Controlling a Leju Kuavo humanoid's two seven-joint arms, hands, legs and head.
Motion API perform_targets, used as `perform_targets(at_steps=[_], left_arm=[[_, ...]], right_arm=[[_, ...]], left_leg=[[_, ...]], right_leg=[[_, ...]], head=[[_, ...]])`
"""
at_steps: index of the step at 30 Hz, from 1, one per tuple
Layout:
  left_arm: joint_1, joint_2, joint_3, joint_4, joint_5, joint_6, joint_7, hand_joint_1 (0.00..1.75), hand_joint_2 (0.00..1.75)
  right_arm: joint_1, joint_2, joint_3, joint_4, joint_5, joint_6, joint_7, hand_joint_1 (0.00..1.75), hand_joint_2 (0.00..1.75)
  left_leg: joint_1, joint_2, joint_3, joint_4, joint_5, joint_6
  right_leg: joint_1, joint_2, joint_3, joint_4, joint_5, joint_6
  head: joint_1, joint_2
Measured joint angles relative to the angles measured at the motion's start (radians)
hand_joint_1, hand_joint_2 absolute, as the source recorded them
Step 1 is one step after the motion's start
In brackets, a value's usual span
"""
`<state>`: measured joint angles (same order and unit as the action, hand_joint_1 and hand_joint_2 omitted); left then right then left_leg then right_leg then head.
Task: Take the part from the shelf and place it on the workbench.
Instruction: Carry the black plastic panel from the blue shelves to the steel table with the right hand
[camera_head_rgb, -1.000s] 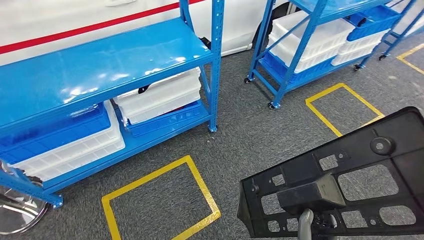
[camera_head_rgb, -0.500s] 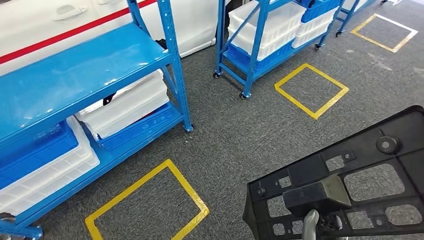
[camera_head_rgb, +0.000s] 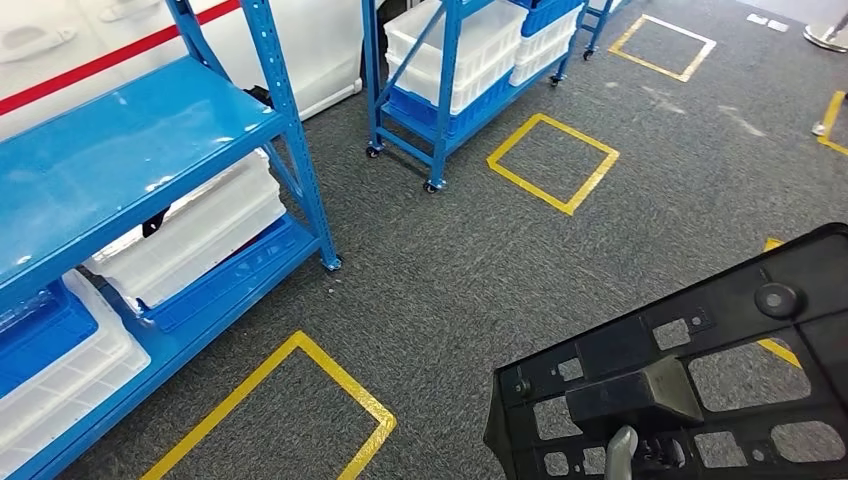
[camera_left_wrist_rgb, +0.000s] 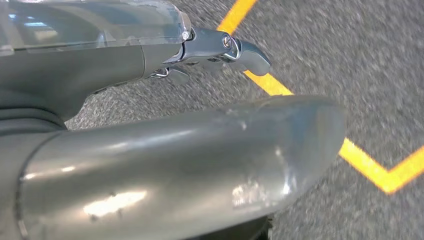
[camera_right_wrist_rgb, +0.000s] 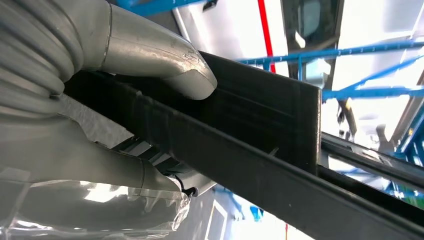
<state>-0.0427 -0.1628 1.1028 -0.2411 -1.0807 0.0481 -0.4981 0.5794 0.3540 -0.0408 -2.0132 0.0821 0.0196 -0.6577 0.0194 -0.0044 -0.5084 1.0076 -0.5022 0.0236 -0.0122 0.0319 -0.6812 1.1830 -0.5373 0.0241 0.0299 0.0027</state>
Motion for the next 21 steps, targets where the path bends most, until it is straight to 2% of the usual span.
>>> perform_targets(at_steps=[1, 2, 3, 4, 5, 7, 8, 9, 11, 12, 13, 15, 16, 17, 18, 19, 20, 21], left_arm=[[0.001, 0.0, 0.0, 0.0, -0.001, 0.0, 0.0, 0.0, 0.0], [0.002, 0.001, 0.0, 0.0, -0.002, 0.0, 0.0, 0.0, 0.0], [0.002, 0.002, 0.0, 0.0, -0.004, 0.0, 0.0, 0.0, 0.0], [0.001, 0.002, 0.0, 0.0, -0.005, 0.0, 0.0, 0.0, 0.0], [-0.001, 0.002, 0.0, 0.0, -0.006, 0.0, 0.0, 0.0, 0.0], [-0.003, 0.002, 0.0, 0.0, -0.008, 0.0, -0.001, 0.0, 0.0], [-0.004, 0.003, 0.0, 0.0, -0.008, 0.0, -0.002, 0.0, 0.0], [-0.004, 0.003, 0.0, 0.0, -0.008, 0.0, -0.002, 0.0, 0.0], [-0.007, 0.004, 0.0, 0.0, -0.009, 0.001, -0.003, 0.0, 0.0], [-0.008, 0.004, 0.0, 0.0, -0.01, 0.002, -0.002, 0.0, 0.0], [-0.009, 0.005, 0.0, 0.0, -0.011, 0.003, -0.002, 0.0, 0.0], [-0.008, 0.005, 0.001, 0.0, -0.014, 0.006, 0.0, 0.0, 0.0], [-0.006, 0.006, 0.002, 0.0, -0.014, 0.006, 0.002, 0.0, 0.0], [-0.004, 0.006, 0.003, 0.0, -0.015, 0.006, 0.003, 0.0, 0.0], [-0.001, 0.006, 0.004, 0.0, -0.016, 0.006, 0.004, 0.0, 0.0], [0.0, 0.008, 0.004, 0.0, -0.016, 0.007, 0.004, 0.0, 0.0], [0.001, 0.009, 0.004, 0.0, -0.017, 0.007, 0.004, 0.0, 0.0], [0.0, 0.01, 0.005, 0.0, -0.018, 0.007, 0.005, 0.0, 0.0]], right_arm=[[0.0, 0.0, 0.0, 0.0, 0.0, 0.0, 0.0, 1.75, 1.75], [0.0, 0.0, 0.0, 0.0, 0.0, 0.0, 0.0, 1.75, 1.75], [0.001, 0.0, 0.0, 0.0, 0.0, 0.0, 0.0, 1.75, 1.75], [0.001, 0.0, 0.0, 0.0, 0.0, 0.0, 0.0, 1.75, 1.75], [0.001, 0.0, 0.0, 0.0, 0.0, 0.0, 0.0, 1.75, 1.75], [0.001, 0.0, 0.0, -0.001, 0.0, -0.002, 0.0, 1.75, 1.75], [0.001, 0.0, 0.0, -0.002, 0.0, -0.003, 0.0, 1.75, 1.75], [0.001, 0.0, 0.0, -0.003, 0.001, -0.006, 0.0, 1.75, 1.75], [0.002, 0.001, 0.0, -0.005, 0.001, -0.009, 0.0, 1.75, 1.75], [0.004, 0.002, 0.0, -0.006, 0.002, -0.011, 0.0, 1.75, 1.75], [0.004, 0.002, 0.0, -0.006, 0.004, -0.012, 0.0, 1.75, 1.75], [0.004, 0.003, 0.0, -0.006, 0.008, -0.013, 0.0, 1.75, 1.75], [0.003, 0.003, 0.0, -0.006, 0.011, -0.013, 0.0, 1.75, 1.75], [0.003, 0.003, 0.0, -0.006, 0.014, -0.014, 0.0, 1.75, 1.75], [0.003, 0.003, 0.0, -0.006, 0.017, -0.014, 0.0, 1.75, 1.75], [0.003, 0.003, 0.0, -0.006, 0.022, -0.014, 0.0, 1.75, 1.75], [0.003, 0.003, 0.0, -0.005, 0.028, -0.015, 0.0, 1.75, 1.75], [0.003, 0.003, 0.0, -0.005, 0.036, -0.015, 0.0, 1.75, 1.75]], left_leg=[[-0.003, 0.017, -0.002, 0.0, 0.0, 0.001], [-0.005, 0.033, -0.003, 0.0, 0.0, 0.001], [-0.007, 0.049, -0.003, 0.001, -0.001, 0.002], [-0.008, 0.063, -0.003, 0.0, -0.002, 0.001], [-0.01, 0.075, -0.001, 0.0, -0.004, 0.0], [-0.014, 0.096, 0.006, 0.0, -0.009, -0.004], [-0.014, 0.105, 0.01, -0.001, -0.011, -0.008], [-0.015, 0.114, 0.013, -0.002, -0.012, -0.012], [-0.016, 0.134, 0.02, -0.008, -0.014, -0.023], [-0.016, 0.129, 0.021, -0.005, -0.022, -0.028], [-0.015, 0.108, 0.016, 0.015, -0.039, -0.032], [-0.011, 0.044, -0.026, 0.117, -0.1, -0.038], [-0.009, 0.022, -0.058, 0.186, -0.13, -0.04], [-0.008, 0.013, -0.085, 0.24, -0.146, -0.043], [-0.006, 0.01, -0.1, 0.264, -0.143, -0.045], [-0.005, 0.008, -0.098, 0.252, -0.12, -0.047], [-0.002, 0.002, -0.078, 0.198, -0.081, -0.049], [0.002, -0.016, -0.05, 0.133, -0.047, -0.049]], right_leg=[[-0.001, -0.016, -0.03, 0.065, -0.031, 0.003], [-0.002, -0.024, -0.05, 0.111, -0.046, 0.004], [-0.002, -0.028, -0.053, 0.124, -0.044, 0.004], [-0.001, -0.032, -0.035, 0.098, -0.024, 0.002], [0.001, -0.043, 0.003, 0.035, 0.007, -0.004], [0.013, -0.094, 0.083, -0.104, 0.048, -0.024], [0.019, -0.113, 0.107, -0.146, 0.056, -0.033], [0.024, -0.121, 0.113, -0.161, 0.054, -0.04], [0.023, -0.096, 0.113, -0.169, 0.061, -0.047], [0.02, -0.084, 0.116, -0.178, 0.066, -0.051], [0.015, -0.071, 0.12, -0.187, 0.072, -0.055], [0.01, -0.048, 0.123, -0.197, 0.079, -0.062], [0.009, -0.034, 0.122, -0.196, 0.079, -0.064], [0.009, -0.018, 0.121, -0.193, 0.079, -0.064], [0.009, -0.002, 0.12, -0.189, 0.078, -0.064], [0.009, 0.016, 0.12, -0.185, 0.076, -0.062], [0.007, 0.032, 0.119, -0.179, 0.073, -0.059], [0.006, 0.047, 0.118, -0.172, 0.07, -0.055]], head=[[0.002, 0.0], [0.002, 0.0], [0.002, 0.0], [0.002, 0.0], [0.002, 0.0], [0.001, 0.0], [0.0, 0.0], [0.0, 0.0], [0.001, 0.0], [0.0, 0.0], [-0.002, 0.0], [-0.007, 0.0], [-0.008, 0.0], [-0.009, 0.0], [-0.009, 0.0], [-0.009, 0.0], [-0.009, 0.0], [-0.009, 0.0]])
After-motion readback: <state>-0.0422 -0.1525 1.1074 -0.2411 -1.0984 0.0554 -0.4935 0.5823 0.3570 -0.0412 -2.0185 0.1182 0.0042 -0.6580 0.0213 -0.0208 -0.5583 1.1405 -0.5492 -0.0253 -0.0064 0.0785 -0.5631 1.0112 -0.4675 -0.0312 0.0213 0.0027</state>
